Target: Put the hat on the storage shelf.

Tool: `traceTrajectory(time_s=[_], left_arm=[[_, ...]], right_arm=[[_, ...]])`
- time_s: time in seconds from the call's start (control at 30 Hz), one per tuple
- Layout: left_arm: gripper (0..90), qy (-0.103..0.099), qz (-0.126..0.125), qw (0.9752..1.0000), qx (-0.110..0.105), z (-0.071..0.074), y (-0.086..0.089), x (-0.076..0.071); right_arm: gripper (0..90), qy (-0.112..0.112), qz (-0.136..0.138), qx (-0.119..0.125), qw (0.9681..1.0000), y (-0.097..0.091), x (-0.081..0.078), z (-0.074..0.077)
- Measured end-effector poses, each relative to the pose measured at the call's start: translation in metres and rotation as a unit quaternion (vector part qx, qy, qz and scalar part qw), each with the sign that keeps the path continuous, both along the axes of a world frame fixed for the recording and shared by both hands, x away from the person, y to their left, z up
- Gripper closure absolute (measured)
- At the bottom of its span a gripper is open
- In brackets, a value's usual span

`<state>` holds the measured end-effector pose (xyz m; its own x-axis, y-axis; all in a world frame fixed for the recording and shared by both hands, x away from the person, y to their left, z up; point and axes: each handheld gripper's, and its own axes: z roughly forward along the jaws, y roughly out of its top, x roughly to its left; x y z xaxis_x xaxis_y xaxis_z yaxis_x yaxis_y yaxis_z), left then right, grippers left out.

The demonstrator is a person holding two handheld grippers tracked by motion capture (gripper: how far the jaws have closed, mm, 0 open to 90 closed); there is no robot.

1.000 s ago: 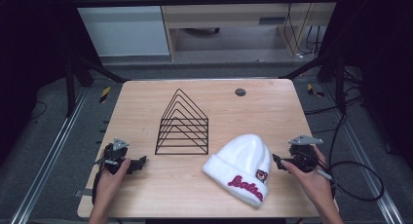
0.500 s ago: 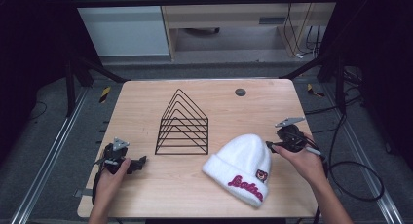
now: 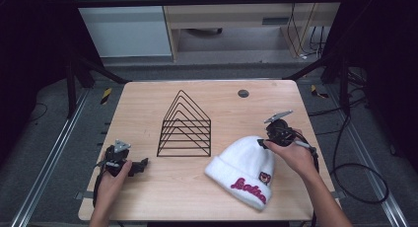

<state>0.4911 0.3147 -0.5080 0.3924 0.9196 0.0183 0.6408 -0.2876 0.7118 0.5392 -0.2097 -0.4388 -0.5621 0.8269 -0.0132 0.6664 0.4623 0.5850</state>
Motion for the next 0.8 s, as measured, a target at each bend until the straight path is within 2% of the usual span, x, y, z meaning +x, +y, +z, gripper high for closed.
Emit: traceTrajectory(time_s=[0.03,0.27,0.5,0.77,0.8], left_arm=[[0.0,0.0,0.0,1.0,0.0,0.0,0.0,0.0],[0.0,0.0,0.0,1.0,0.0,0.0,0.0,0.0],[0.0,0.0,0.0,1.0,0.0,0.0,0.0,0.0],[0.0,0.0,0.0,1.0,0.0,0.0,0.0,0.0],[0.0,0.0,0.0,1.0,0.0,0.0,0.0,0.0]], right_arm=[[48.1,0.011,-0.003,0.002,0.9999,0.002,0.003,-0.005],[47.4,0.034,-0.005,0.0,0.9994,0.005,0.011,-0.018],[47.9,0.046,-0.013,0.005,0.9989,0.008,0.016,-0.026],[50.2,0.045,-0.012,0.007,0.9989,0.009,0.018,-0.031],[51.2,0.049,-0.018,0.014,0.9985,0.007,0.018,-0.033]])
